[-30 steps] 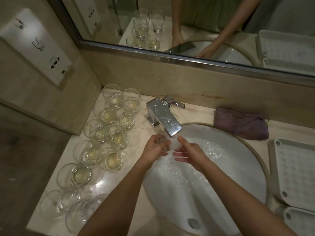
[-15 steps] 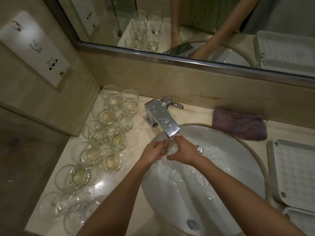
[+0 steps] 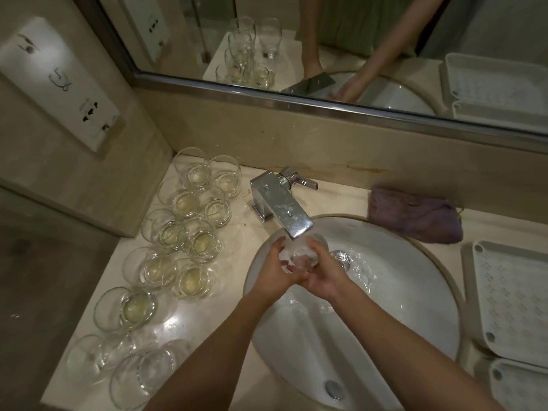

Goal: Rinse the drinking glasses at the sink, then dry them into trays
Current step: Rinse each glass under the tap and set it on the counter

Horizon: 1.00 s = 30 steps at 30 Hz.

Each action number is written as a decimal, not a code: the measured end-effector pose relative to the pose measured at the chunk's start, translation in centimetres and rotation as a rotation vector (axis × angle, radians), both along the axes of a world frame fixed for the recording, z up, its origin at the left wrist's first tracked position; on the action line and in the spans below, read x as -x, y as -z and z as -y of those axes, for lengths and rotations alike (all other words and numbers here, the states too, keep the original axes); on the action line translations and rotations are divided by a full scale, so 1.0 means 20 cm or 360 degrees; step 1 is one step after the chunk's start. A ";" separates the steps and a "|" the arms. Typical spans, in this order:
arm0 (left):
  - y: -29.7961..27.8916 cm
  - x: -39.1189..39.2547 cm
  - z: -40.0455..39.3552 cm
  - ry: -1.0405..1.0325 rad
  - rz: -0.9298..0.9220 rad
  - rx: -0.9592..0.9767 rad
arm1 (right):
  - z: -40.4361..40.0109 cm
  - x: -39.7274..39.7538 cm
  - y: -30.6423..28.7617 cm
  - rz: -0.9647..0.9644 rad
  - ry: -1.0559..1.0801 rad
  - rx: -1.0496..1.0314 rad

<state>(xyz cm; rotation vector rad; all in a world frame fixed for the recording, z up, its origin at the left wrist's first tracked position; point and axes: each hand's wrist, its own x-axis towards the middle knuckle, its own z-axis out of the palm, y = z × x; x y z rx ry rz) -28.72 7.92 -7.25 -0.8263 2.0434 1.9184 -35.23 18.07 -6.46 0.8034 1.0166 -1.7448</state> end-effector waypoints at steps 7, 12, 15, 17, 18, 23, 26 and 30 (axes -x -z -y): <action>-0.01 0.05 0.03 -0.0189 0.0021 0.0165 | -0.09 0.03 0.00 -0.0507 -0.0821 -0.0647; -0.02 0.09 0.06 -0.0053 0.0214 0.0294 | -0.15 0.04 -0.01 -0.1787 -0.1550 -0.1060; -0.02 0.10 0.06 -0.0013 0.0201 0.0251 | -0.12 0.05 0.00 -0.1841 -0.1600 -0.0988; -0.03 0.11 0.08 0.0042 0.0150 0.0128 | -0.10 0.05 0.00 -0.1786 -0.1415 -0.0974; -0.04 0.11 0.11 0.0085 0.0124 0.0062 | -0.11 0.05 0.01 -0.1701 -0.1291 -0.0937; -0.05 0.07 0.19 0.0153 0.0040 0.0011 | -0.12 0.03 0.01 -0.1260 -0.0955 -0.0636; -0.02 0.02 0.21 0.0047 0.0021 -0.0131 | -0.08 0.03 0.00 -0.1341 -0.1036 -0.0616; 0.00 -0.03 0.21 -0.0055 0.0100 -0.0289 | -0.04 0.10 -0.07 -0.1471 -0.1364 -0.0737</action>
